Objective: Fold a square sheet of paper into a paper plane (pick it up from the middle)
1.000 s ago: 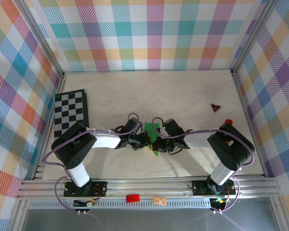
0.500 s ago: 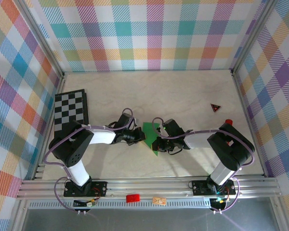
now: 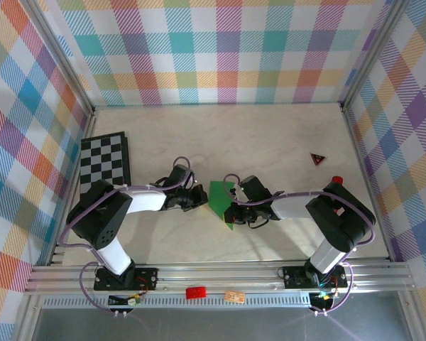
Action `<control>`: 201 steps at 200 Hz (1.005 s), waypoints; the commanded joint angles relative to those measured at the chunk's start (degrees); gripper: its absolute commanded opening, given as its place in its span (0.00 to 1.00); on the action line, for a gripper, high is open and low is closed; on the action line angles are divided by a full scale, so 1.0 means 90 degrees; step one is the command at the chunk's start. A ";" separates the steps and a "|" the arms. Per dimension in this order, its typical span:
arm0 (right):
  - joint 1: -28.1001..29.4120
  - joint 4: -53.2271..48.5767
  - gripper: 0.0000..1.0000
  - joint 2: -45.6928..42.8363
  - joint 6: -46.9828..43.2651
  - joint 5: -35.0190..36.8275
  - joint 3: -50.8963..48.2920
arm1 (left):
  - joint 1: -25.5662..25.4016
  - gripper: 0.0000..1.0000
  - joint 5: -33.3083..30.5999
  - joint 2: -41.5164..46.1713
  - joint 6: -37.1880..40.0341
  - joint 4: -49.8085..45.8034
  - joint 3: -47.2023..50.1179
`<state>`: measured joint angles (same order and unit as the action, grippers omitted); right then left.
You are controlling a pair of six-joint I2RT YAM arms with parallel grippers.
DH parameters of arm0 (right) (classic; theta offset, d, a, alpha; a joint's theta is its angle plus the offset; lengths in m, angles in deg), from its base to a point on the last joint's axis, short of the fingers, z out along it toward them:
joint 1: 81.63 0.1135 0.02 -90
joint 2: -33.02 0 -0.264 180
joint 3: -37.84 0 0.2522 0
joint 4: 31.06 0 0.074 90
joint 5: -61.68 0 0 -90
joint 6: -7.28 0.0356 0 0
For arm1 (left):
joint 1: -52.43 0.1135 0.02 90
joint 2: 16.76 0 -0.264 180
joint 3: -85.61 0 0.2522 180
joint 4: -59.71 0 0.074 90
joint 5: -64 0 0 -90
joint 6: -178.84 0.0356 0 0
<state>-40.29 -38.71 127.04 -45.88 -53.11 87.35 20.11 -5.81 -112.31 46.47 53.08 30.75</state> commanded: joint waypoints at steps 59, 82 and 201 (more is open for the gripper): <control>-0.0092 -0.0991 0.03 0.0142 -0.0273 0.0169 -0.0047 | -0.0481 0.01 0.0348 0.0361 -0.0195 0.0568 0.0105; -0.0101 -0.0964 0.04 0.0144 -0.0241 0.0114 -0.0006 | -0.0616 0.01 0.0432 -0.0035 -0.0226 0.0688 0.0066; -0.0013 -0.0262 0.07 0.0208 0.0156 -0.0437 0.0691 | -0.0618 0.00 -0.0091 -0.0575 -0.0050 -0.0173 -0.0026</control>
<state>-40.86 -42.27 126.19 -45.61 -56.33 91.11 14.63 -3.58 -115.41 44.98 56.58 30.35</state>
